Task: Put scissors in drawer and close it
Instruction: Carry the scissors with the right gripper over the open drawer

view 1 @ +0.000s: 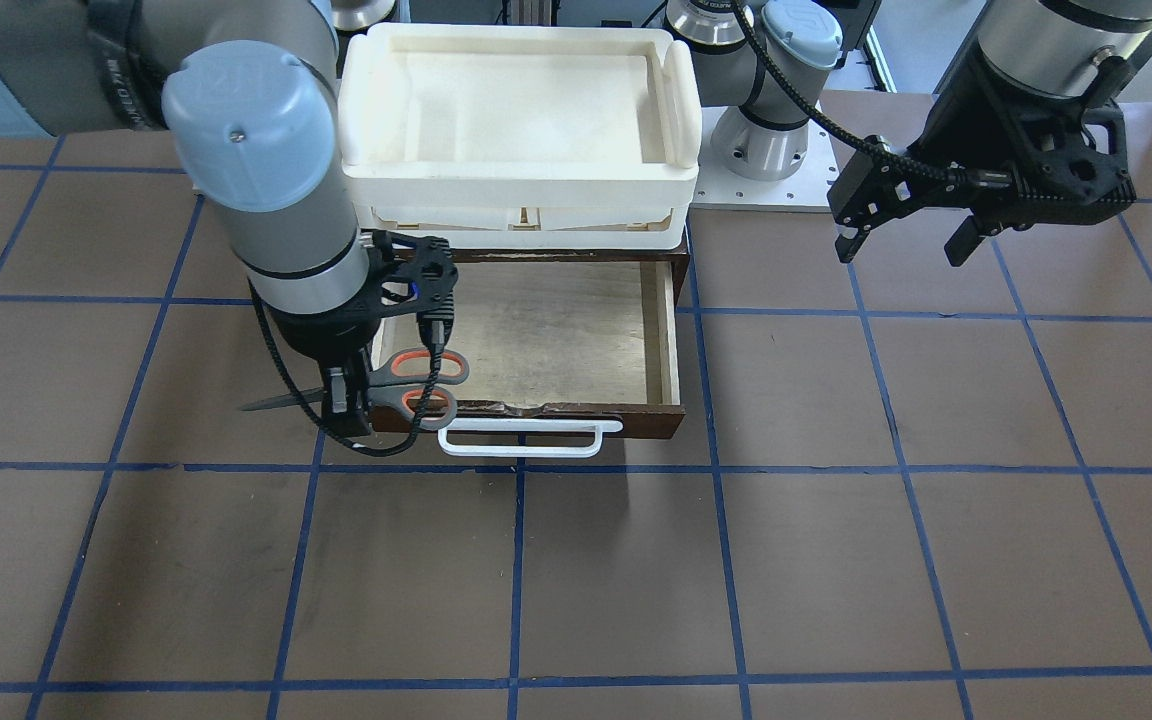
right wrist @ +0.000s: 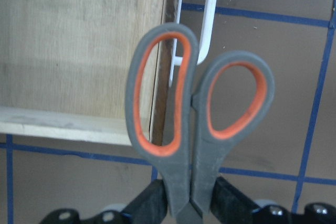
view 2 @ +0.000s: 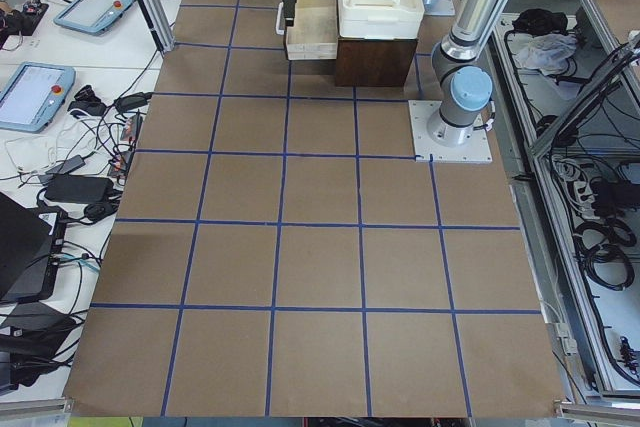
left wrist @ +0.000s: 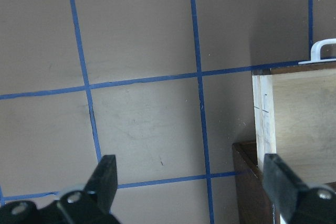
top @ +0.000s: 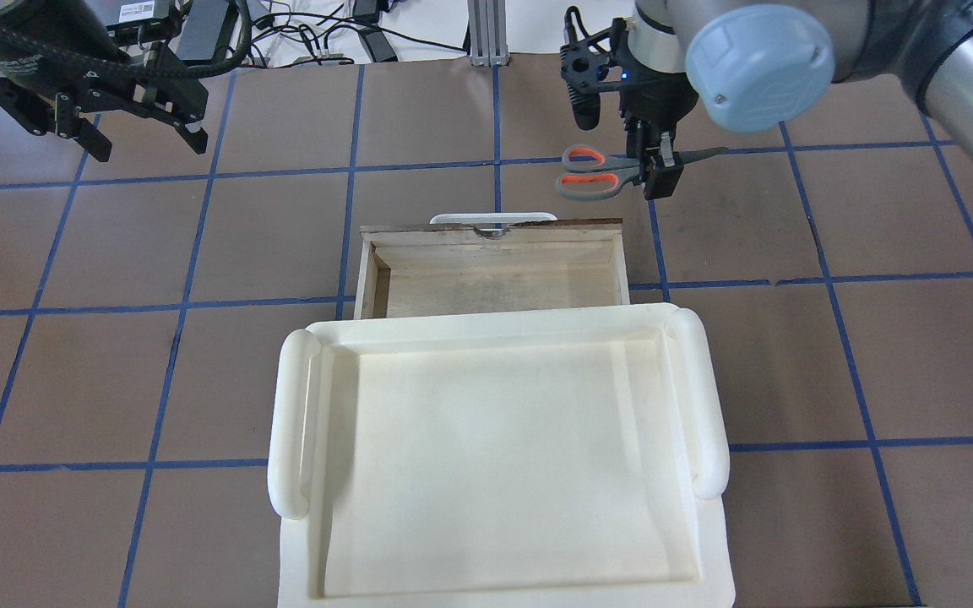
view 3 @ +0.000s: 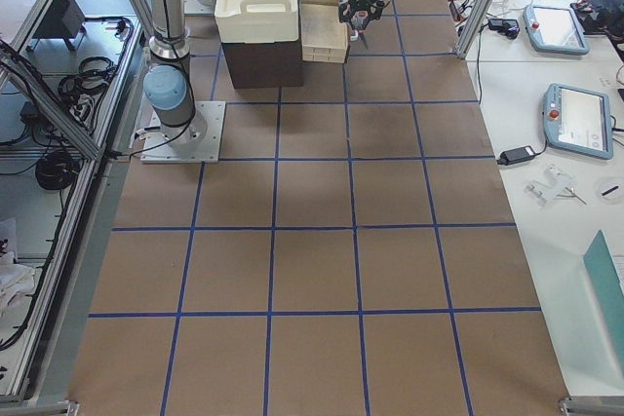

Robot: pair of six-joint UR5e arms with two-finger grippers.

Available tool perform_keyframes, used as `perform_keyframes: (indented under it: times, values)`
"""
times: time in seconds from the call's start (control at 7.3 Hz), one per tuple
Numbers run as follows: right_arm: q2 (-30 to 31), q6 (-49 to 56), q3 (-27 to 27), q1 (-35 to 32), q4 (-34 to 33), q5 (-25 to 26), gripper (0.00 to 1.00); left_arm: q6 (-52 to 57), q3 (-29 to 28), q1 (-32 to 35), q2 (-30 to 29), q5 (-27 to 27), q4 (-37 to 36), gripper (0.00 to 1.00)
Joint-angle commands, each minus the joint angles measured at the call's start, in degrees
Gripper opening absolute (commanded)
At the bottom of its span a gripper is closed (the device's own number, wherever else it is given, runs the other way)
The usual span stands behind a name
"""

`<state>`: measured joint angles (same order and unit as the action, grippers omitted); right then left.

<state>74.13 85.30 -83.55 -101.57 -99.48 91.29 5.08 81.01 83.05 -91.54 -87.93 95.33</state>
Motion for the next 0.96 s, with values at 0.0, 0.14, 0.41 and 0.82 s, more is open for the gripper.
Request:
perform_keyframes:
  times: [0.0, 0.14, 0.41, 0.82]
  values:
    - [-0.2, -8.0, 0.0, -4.8, 0.2, -0.6, 0.00, -0.5, 0.0, 0.7, -0.2, -0.5, -0.1, 1.00]
    - [-0.4, -10.0, 0.0, -7.0, 0.2, -0.6, 0.00, -0.5, 0.1, 1.3, -0.4, -0.7, -0.1, 1.00]
    - [-0.8, -10.3, -2.0, -8.6, -0.4, -0.9, 0.00, -0.5, 1.5, 1.8, 0.5, -0.6, -0.3, 1.00]
    - [-1.2, -13.8, -4.2, -10.6, -0.2, -2.6, 0.00, -0.5, 1.7, 1.8, 0.7, -0.2, -0.3, 1.00]
